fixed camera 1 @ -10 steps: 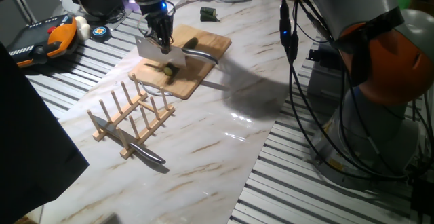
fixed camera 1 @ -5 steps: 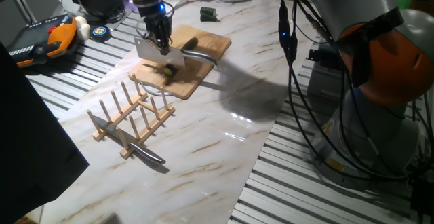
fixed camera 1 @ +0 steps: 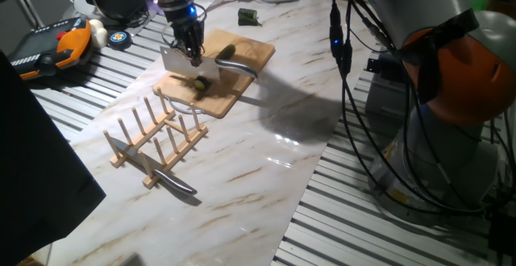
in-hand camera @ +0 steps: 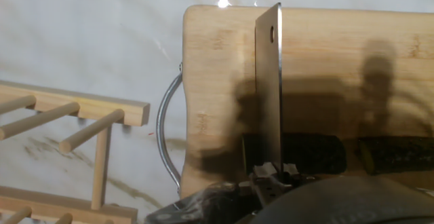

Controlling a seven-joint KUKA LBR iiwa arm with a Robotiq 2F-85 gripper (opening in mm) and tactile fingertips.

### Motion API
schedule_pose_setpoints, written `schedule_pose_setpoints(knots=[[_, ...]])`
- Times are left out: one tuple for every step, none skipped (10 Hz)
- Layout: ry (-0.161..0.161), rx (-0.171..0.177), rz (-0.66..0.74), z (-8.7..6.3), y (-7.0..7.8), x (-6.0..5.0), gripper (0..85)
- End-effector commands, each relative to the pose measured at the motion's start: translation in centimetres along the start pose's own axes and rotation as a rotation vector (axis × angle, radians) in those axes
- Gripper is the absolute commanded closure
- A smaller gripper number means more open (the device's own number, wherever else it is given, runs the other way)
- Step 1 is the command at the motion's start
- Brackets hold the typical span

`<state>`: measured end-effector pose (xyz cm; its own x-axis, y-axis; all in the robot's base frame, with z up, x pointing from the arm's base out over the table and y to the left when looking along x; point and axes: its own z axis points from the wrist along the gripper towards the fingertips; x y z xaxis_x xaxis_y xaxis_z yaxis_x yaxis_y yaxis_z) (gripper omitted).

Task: Cut the cucumber into segments

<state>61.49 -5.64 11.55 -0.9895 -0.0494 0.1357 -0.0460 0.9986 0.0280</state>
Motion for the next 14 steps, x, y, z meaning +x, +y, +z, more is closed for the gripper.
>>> schedule_pose_setpoints(knots=[[0.000,0.000,0.000,0.1,0.0,0.0,84.3],[-0.001,-0.001,0.000,0.4,0.0,-0.1,84.3],[-0.001,-0.006,-0.001,0.7,0.0,-0.1,84.3],[-0.003,-0.007,-0.001,1.0,-0.1,-0.2,84.3],[-0.005,-0.008,-0.004,1.3,-0.2,-0.3,84.3],[-0.005,-0.011,-0.005,1.4,-0.2,-0.2,84.3],[-0.005,-0.011,-0.005,1.5,-0.2,-0.2,84.3],[-0.005,-0.011,-0.005,1.6,-0.1,-0.2,84.3],[-0.006,-0.013,-0.004,1.7,-0.1,-0.2,84.3],[-0.006,-0.014,-0.004,1.8,-0.1,-0.2,84.3],[-0.006,-0.014,-0.004,1.8,-0.1,-0.2,84.3],[-0.009,-0.016,-0.002,1.9,-0.1,-0.2,84.3],[-0.017,-0.015,-0.002,1.9,-0.1,-0.2,84.3],[-0.020,-0.015,-0.002,1.9,-0.2,-0.1,84.3]])
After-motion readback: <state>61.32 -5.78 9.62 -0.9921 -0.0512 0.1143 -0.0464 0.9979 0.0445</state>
